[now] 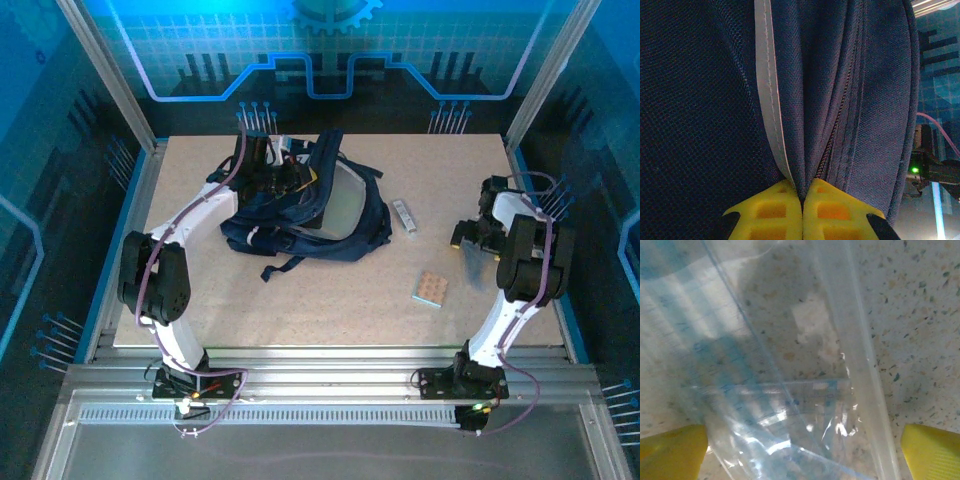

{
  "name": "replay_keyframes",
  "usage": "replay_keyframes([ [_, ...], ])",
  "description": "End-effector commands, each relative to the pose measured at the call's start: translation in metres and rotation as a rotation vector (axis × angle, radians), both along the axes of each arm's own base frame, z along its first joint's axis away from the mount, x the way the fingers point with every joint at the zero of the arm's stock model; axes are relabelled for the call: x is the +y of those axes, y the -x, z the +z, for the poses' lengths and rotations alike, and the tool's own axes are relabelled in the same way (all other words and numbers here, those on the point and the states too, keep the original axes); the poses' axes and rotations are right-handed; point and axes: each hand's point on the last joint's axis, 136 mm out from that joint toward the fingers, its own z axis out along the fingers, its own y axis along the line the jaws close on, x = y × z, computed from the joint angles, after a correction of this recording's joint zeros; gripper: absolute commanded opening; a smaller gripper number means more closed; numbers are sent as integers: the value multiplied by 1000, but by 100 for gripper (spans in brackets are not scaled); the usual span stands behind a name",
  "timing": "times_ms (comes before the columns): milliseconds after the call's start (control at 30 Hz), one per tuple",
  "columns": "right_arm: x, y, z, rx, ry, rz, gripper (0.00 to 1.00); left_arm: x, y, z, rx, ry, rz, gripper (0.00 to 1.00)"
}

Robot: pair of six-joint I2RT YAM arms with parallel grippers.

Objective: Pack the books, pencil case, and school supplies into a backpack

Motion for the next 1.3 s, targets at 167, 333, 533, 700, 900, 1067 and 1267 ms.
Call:
replay_keyframes([
  [167,24,4,-15,24,-55,33,76,-13,1,60,-151,98,-67,0],
  [333,32,4,-18,14,-78,37,42,-11,4,63,-159,94,-64,0],
  [533,38,-7,-5,-45,-118,35,20,-8,7,64,-168,88,-55,0],
  [700,38,-17,26,-118,-101,45,13,-6,6,62,-168,88,-52,0],
  [900,40,-24,45,-158,-99,60,0,-6,6,60,-164,93,-53,0],
  [1067,60,-29,81,-229,-104,115,0,-1,3,58,-167,84,-37,0],
  [1267,136,-45,141,-417,-279,243,0,3,0,51,-151,97,-24,0],
])
